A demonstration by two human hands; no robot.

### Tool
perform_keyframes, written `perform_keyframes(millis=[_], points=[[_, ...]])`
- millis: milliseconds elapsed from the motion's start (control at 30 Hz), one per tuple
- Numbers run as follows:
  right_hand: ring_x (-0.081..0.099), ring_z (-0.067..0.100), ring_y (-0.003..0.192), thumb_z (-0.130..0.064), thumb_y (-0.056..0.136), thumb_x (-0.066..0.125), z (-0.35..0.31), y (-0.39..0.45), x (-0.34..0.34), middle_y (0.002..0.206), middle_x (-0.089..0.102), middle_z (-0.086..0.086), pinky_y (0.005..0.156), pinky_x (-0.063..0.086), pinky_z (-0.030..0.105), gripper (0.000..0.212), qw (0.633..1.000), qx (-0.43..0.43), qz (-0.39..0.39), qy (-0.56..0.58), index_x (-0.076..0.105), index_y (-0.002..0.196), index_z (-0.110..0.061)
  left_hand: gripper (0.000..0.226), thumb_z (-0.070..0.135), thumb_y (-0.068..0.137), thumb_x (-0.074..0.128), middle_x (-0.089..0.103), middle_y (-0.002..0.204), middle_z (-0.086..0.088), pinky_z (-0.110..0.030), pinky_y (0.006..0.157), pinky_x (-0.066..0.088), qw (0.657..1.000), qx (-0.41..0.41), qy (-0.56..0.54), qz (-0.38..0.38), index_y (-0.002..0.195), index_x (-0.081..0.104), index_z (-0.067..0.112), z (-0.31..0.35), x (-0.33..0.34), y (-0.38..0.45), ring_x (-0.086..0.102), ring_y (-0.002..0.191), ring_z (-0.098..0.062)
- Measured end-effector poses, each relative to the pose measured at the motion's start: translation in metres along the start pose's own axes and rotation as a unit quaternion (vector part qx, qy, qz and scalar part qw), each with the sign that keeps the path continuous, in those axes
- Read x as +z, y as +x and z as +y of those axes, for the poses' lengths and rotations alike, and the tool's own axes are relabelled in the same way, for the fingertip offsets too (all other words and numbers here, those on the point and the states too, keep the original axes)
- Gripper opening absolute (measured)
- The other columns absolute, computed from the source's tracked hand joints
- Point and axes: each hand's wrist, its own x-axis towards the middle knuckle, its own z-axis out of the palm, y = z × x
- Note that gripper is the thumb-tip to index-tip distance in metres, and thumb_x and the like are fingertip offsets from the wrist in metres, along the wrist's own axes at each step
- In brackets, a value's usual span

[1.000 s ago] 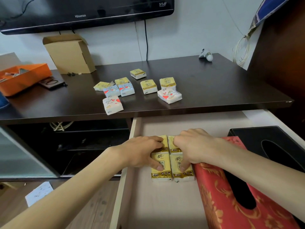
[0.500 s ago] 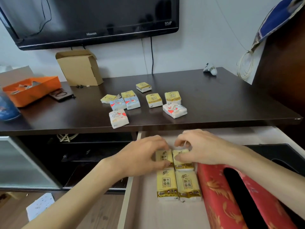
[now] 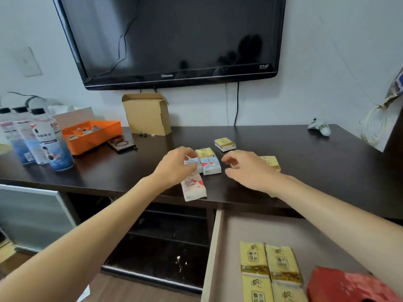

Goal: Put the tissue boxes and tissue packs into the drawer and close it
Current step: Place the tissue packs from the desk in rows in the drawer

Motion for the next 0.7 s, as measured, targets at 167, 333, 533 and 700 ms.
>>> perform_keyframes(millis=[167,333,533,700], points=[[0.055,0.021,0.131,-0.023,0.099,0.062,-0.011,0.049,0.021,0.154,0.051,0.002,0.091,0.05,0.033,0.059,0.995,-0.021,-0.061,-0.075,0.042,0.155,-0.023,0.039,0.032,0.087,0.069,0.056,0.135,-0.001,-0.031,0.089,0.042,0.991,0.005,0.092,-0.094,0.125,0.063,0.021,-0.022,0.009,0.04,0.053,0.117,-0.018],[0.053,0.025,0.119,-0.028,0.096,0.064,-0.01,0.066,0.03,0.132,0.055,0.004,0.083,0.046,0.038,0.031,0.979,-0.054,-0.105,-0.168,0.063,0.126,-0.019,0.031,0.032,0.078,0.079,0.06,0.126,0.002,-0.032,0.088,0.042,0.983,0.031,0.109,-0.141,0.106,0.067,0.024,-0.035,0.012,0.059,0.054,0.117,-0.019],[0.049,0.022,0.121,-0.034,0.09,0.074,-0.01,0.064,0.019,0.13,0.053,0.001,0.092,0.051,0.045,0.027,0.977,-0.045,-0.117,-0.174,0.065,0.114,-0.025,0.029,0.033,0.076,0.081,0.063,0.107,0.004,-0.039,0.088,0.048,0.98,0.062,0.135,-0.134,0.099,0.067,0.023,-0.029,0.006,0.063,0.052,0.107,-0.018],[0.051,0.015,0.094,-0.04,0.091,0.071,-0.01,0.054,0.014,0.124,0.043,0.002,0.075,0.045,0.035,0.026,0.972,0.001,-0.162,-0.171,0.053,0.108,-0.033,0.028,0.016,0.08,0.077,0.066,0.108,0.001,-0.027,0.079,0.049,0.986,0.04,0.096,-0.133,0.106,0.067,0.018,-0.023,-0.001,0.061,0.063,0.104,-0.02]])
